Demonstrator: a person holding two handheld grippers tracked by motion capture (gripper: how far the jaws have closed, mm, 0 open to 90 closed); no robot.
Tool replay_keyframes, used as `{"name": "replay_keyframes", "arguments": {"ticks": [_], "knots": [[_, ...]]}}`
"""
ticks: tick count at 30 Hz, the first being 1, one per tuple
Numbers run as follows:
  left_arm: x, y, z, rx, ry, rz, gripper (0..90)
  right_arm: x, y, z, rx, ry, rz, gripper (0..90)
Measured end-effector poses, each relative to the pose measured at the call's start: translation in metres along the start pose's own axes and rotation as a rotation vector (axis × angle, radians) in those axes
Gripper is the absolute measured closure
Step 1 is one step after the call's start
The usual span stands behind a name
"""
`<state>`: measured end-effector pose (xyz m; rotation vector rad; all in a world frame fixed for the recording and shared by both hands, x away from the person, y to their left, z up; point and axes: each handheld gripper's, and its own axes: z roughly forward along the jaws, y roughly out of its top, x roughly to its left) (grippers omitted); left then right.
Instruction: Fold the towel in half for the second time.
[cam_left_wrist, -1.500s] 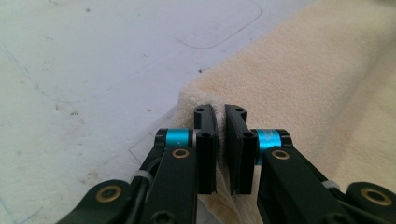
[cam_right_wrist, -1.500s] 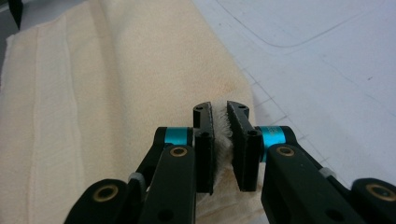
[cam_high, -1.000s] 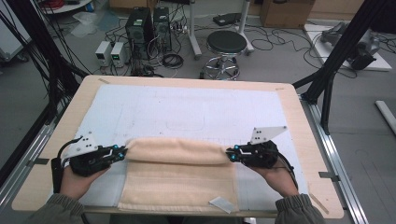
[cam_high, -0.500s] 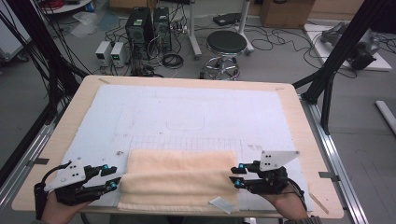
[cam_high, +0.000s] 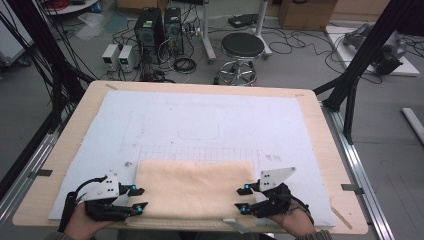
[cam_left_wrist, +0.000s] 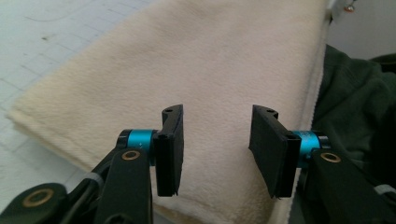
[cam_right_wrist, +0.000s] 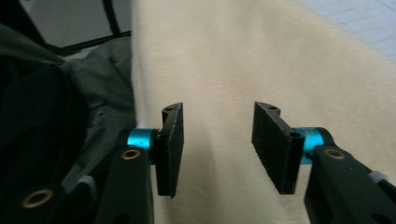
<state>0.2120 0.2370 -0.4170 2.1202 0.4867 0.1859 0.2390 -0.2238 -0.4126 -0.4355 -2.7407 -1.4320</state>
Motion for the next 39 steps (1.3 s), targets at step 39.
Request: {"name": "replay_keyframes", "arguments": {"ticks": [39], "knots": [[0.017,0.020,0.006,-0.057,0.092,0.008,57.5,-0.021,0.024,0.005,-0.024,-0.112,-0.001,59.5]]}}
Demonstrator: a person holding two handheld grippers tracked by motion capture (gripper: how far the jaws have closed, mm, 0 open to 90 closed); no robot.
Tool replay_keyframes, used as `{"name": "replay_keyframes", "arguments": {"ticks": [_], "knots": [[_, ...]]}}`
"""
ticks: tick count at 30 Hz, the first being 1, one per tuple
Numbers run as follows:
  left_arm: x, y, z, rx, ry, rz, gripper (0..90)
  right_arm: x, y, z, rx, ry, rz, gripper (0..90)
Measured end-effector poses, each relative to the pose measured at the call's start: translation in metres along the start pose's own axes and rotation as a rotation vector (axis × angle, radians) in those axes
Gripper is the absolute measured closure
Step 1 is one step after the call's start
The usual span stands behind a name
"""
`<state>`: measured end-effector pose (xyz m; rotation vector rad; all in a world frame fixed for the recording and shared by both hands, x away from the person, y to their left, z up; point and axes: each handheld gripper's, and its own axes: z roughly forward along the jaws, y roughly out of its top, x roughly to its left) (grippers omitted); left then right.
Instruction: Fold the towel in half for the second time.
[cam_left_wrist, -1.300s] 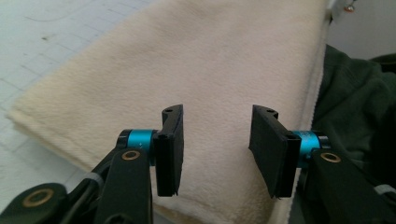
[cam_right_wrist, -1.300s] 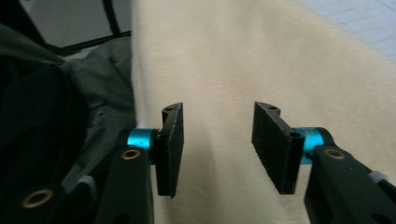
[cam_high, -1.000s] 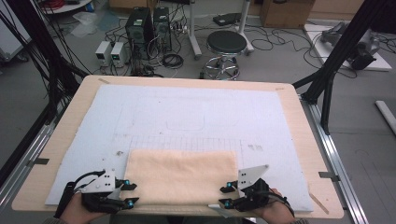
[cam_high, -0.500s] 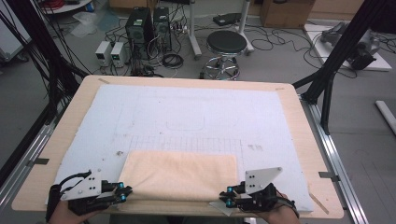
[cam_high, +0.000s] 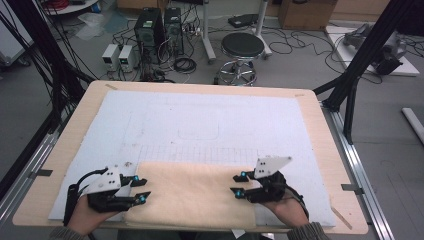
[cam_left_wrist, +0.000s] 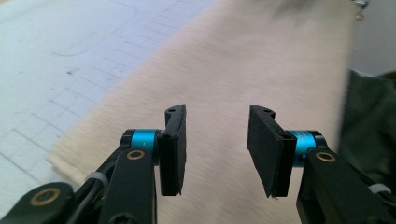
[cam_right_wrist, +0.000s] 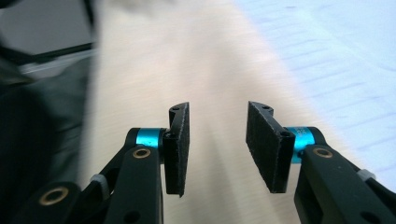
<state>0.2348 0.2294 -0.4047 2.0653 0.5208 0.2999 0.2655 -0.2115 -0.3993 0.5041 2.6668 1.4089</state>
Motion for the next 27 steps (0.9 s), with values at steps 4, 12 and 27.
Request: {"name": "replay_keyframes", "arguments": {"ticks": [4,12,27], "knots": [[0.019,-0.001,0.016,0.024,0.055,-0.042,56.0,-0.025,-0.001,0.012,0.009,-0.087,0.043,59.4],[0.029,-0.017,0.030,0.099,0.061,-0.114,56.1,-0.041,-0.023,0.022,0.084,-0.094,0.128,61.4],[0.048,-0.006,0.021,0.019,0.142,-0.132,45.3,-0.054,-0.023,0.000,-0.012,-0.165,0.180,45.6]]}}
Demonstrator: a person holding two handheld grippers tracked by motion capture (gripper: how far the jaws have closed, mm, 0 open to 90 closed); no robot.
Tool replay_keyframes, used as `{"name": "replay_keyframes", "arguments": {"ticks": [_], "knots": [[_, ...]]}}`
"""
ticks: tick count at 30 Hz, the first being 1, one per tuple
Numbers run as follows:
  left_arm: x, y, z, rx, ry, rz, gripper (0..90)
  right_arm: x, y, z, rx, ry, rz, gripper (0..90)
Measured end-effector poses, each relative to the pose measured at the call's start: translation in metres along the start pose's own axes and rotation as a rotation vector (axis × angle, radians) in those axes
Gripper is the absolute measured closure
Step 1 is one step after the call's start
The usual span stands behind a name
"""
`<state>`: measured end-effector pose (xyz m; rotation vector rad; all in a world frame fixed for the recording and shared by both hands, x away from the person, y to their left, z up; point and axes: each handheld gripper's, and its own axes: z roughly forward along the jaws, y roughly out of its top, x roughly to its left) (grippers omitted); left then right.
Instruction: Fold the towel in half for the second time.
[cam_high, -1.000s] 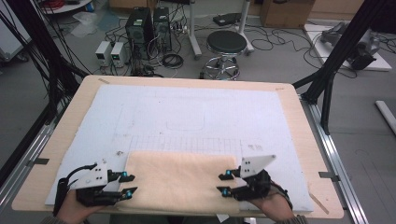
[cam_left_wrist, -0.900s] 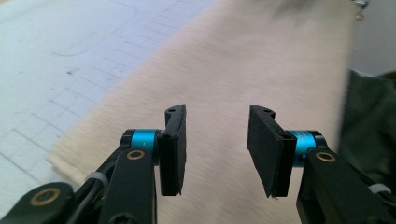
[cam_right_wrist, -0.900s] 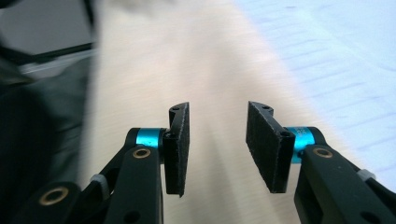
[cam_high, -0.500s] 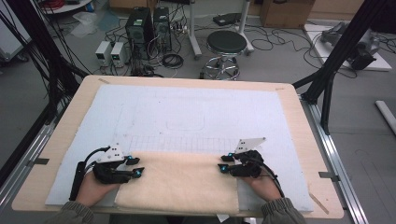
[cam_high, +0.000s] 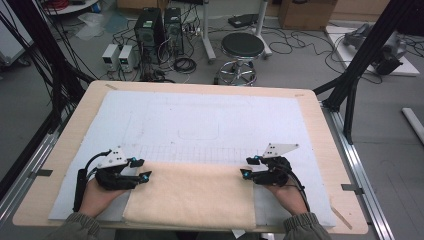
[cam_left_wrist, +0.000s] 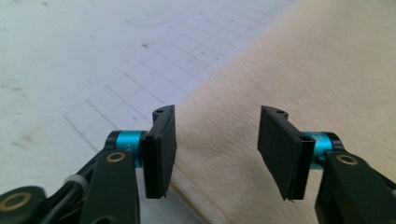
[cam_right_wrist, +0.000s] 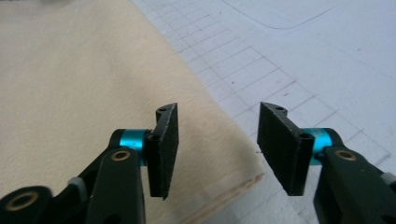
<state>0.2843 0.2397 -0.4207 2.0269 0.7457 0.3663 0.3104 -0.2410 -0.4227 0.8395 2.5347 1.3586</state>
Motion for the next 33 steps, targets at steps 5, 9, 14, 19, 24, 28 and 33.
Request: {"name": "replay_keyframes", "arguments": {"ticks": [5,9,14,19,24,28,33], "knots": [[0.013,0.003,0.006,-0.020,0.046,-0.046,40.8,-0.004,0.001,0.008,0.027,0.005,0.017,40.5],[0.021,-0.001,0.013,0.031,0.018,-0.087,42.6,-0.005,-0.001,0.010,0.051,0.013,0.011,39.5],[0.024,-0.005,0.020,0.076,-0.011,-0.116,44.1,-0.002,-0.005,0.014,0.076,0.008,0.009,39.9],[0.027,-0.012,0.022,0.087,-0.056,-0.168,46.8,-0.001,-0.007,0.017,0.096,0.026,0.011,45.9],[0.026,-0.013,0.022,0.092,-0.071,-0.180,52.6,0.002,-0.008,0.018,0.107,0.026,0.007,58.7],[0.023,-0.013,0.022,0.086,-0.080,-0.173,61.9,0.005,-0.008,0.017,0.111,0.039,-0.002,70.7],[0.017,-0.012,0.019,0.084,-0.061,-0.121,71.9,0.006,-0.009,0.014,0.093,0.048,-0.005,76.5]]}}
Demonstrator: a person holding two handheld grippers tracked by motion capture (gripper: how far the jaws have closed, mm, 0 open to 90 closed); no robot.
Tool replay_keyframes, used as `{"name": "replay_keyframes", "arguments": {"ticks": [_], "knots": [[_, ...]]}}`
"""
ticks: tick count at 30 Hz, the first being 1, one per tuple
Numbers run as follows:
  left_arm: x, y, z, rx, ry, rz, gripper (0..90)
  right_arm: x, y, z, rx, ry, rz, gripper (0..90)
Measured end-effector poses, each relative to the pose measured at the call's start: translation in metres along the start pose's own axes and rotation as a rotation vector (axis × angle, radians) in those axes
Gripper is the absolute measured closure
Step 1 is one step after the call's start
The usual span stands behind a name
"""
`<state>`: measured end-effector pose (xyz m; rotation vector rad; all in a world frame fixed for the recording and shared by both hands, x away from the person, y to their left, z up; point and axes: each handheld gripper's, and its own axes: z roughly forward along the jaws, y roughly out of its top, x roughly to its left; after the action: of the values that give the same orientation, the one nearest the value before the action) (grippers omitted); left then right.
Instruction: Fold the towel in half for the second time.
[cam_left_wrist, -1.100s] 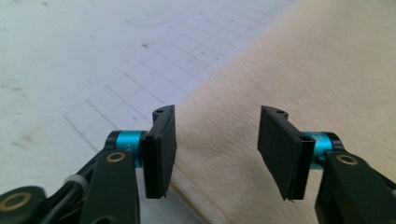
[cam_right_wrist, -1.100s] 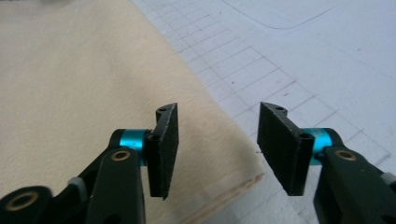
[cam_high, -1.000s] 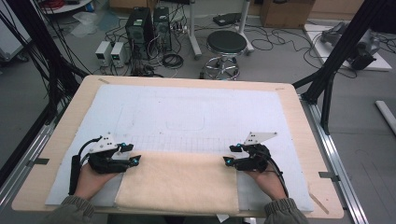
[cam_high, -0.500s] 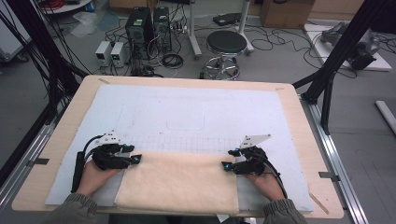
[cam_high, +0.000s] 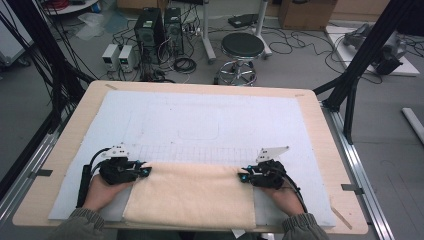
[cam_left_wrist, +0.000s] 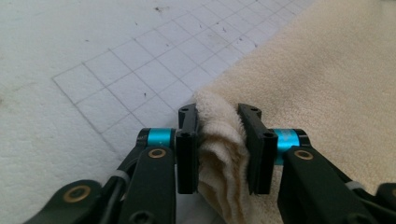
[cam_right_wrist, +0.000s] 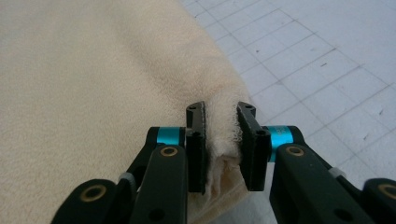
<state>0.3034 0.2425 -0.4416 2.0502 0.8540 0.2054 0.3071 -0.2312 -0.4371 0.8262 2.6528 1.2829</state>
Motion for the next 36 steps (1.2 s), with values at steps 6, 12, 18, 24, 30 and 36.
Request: {"name": "replay_keyframes", "arguments": {"ticks": [6,12,18,24,30,36], "knots": [[-0.005,0.004,-0.005,-0.017,0.032,0.012,76.3,0.002,0.005,-0.007,-0.022,-0.002,-0.018,77.9],[-0.005,0.018,-0.006,-0.065,0.102,0.011,77.2,-0.004,0.018,-0.011,-0.027,-0.021,-0.032,78.4],[0.008,0.049,0.003,-0.123,0.204,-0.001,77.2,-0.027,0.044,-0.014,-0.061,-0.086,-0.019,78.4],[0.027,0.088,0.019,-0.125,0.271,-0.007,77.2,-0.065,0.072,-0.009,-0.070,-0.157,0.027,78.4],[0.046,0.119,0.026,-0.132,0.321,-0.028,77.0,-0.090,0.099,-0.005,-0.085,-0.206,0.048,78.3],[0.059,0.120,0.035,-0.081,0.372,-0.066,52.5,-0.104,0.114,-0.003,-0.091,-0.253,0.085,58.1]]}}
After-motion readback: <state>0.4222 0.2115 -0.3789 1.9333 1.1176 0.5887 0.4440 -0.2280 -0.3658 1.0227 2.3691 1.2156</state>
